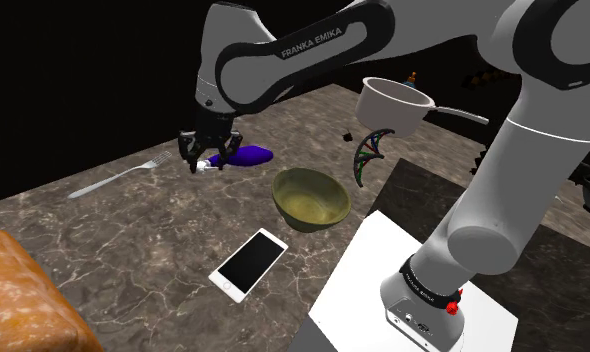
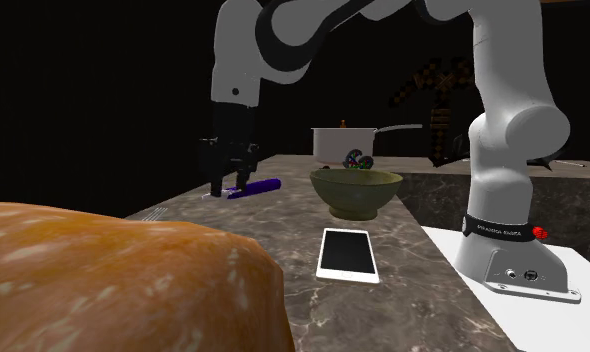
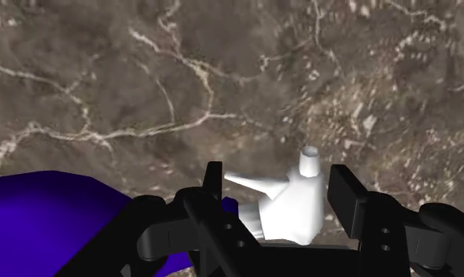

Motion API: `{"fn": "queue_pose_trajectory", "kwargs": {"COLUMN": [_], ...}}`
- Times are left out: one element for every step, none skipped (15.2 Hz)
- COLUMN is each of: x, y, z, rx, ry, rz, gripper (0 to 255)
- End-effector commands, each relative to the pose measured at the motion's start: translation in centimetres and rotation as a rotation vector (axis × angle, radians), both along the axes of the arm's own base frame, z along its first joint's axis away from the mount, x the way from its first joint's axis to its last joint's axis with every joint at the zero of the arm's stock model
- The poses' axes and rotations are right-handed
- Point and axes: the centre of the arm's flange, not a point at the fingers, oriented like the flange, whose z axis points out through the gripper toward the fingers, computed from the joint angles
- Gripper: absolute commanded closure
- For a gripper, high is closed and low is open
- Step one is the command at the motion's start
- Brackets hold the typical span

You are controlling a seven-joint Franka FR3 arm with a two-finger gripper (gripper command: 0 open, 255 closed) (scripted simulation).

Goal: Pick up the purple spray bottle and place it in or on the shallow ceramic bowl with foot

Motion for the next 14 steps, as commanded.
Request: {"fn": "queue_pose_trajectory", "kwargs": {"x": [0.0, 0.0, 0.0, 0.0, 0.0, 0.0, 0.0, 0.0, 0.0, 0.0, 0.0, 0.0, 0.0, 0.0], "y": [0.1, 0.1, 0.1, 0.1, 0.1, 0.1, 0.1, 0.1, 0.1, 0.1, 0.1, 0.1, 0.1, 0.1], "z": [1.0, 1.6, 2.1, 2.6, 3.1, 3.7, 4.2, 4.7, 5.2, 5.8, 6.3, 6.8, 7.4, 7.9], "rx": [0.000, 0.000, 0.000, 0.000, 0.000, 0.000, 0.000, 0.000, 0.000, 0.000, 0.000, 0.000, 0.000, 0.000], "ry": [0.000, 0.000, 0.000, 0.000, 0.000, 0.000, 0.000, 0.000, 0.000, 0.000, 0.000, 0.000, 0.000, 0.000], "rz": [0.000, 0.000, 0.000, 0.000, 0.000, 0.000, 0.000, 0.000, 0.000, 0.000, 0.000, 0.000, 0.000, 0.000], "gripper": [255, 255, 255, 255, 255, 255, 255, 255, 255, 255, 255, 255, 255, 255]}}
